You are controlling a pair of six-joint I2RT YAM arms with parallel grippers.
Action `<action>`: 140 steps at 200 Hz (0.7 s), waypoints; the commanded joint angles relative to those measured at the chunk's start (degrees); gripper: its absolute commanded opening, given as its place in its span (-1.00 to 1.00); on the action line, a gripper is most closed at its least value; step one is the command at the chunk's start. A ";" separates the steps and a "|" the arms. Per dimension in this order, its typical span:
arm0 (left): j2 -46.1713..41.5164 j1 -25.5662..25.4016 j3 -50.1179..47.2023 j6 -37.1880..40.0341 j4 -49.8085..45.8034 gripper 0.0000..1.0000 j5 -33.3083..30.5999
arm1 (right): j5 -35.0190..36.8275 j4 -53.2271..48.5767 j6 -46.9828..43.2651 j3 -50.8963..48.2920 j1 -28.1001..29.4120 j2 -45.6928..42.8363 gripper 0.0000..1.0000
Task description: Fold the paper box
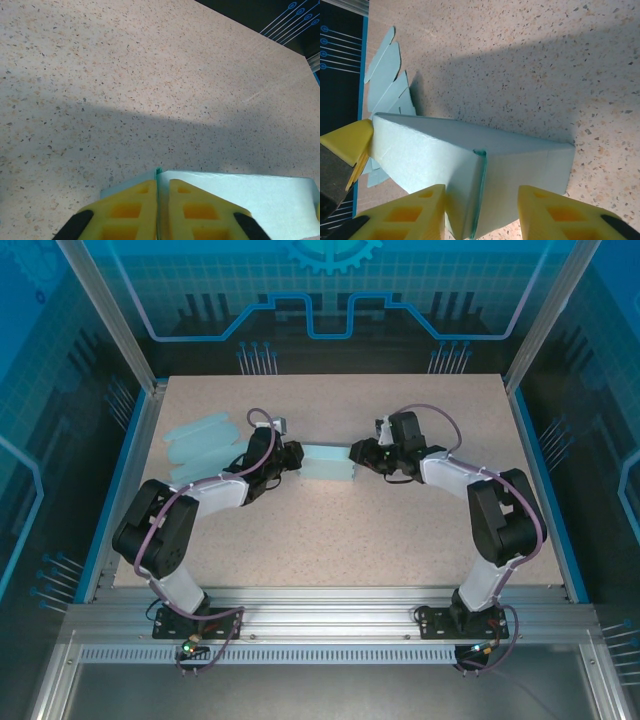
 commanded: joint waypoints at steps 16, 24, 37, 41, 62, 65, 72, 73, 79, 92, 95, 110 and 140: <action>3.94 1.18 -3.43 1.65 -14.95 -0.79 -1.57 | 0.64 -4.87 -0.16 -1.99 -2.24 1.75 -0.31; 4.04 1.22 -3.40 1.65 -15.01 -0.79 -1.58 | 0.58 -4.59 -0.16 -2.49 -2.34 2.24 -0.32; 4.13 1.19 -3.42 1.53 -14.99 -0.79 -1.66 | 0.13 -3.73 0.09 -3.42 -2.58 3.17 -0.36; 4.12 1.23 -3.48 1.56 -15.02 -0.80 -1.77 | -0.09 -3.30 0.25 -3.75 -2.70 3.44 -0.37; 4.26 1.19 -3.53 1.38 -15.11 -0.83 -1.92 | -0.74 -1.36 0.92 -5.58 -3.04 4.81 -0.44; 4.28 1.21 -3.54 1.32 -15.08 -0.84 -1.96 | -0.75 -1.22 0.95 -5.80 -3.13 5.01 -0.45; 4.33 1.23 -3.70 1.15 -15.05 -0.86 -1.94 | -0.69 -0.98 1.13 -6.30 -3.32 5.31 -0.49; 4.32 1.21 -3.73 1.14 -15.06 -0.87 -1.93 | -0.65 -0.93 1.15 -6.40 -3.33 5.37 -0.50; 4.31 1.20 -3.97 1.08 -14.99 -0.87 -1.95 | -0.65 -0.63 1.23 -6.80 -3.49 5.59 -0.54; 4.21 1.19 -4.31 0.95 -14.89 -0.88 -2.01 | -0.69 0.04 1.42 -7.86 -3.77 5.79 -0.64; 4.19 1.21 -4.38 0.95 -14.88 -0.90 -2.10 | -0.59 0.16 1.40 -8.09 -3.81 5.75 -0.65; 4.02 1.28 -4.92 0.88 -14.80 -0.91 -2.37 | -0.30 0.43 1.42 -8.98 -3.96 5.64 -0.72; 3.79 1.39 -5.54 0.68 -14.48 -0.93 -2.30 | -0.42 0.52 1.11 -9.32 -4.13 5.59 -0.80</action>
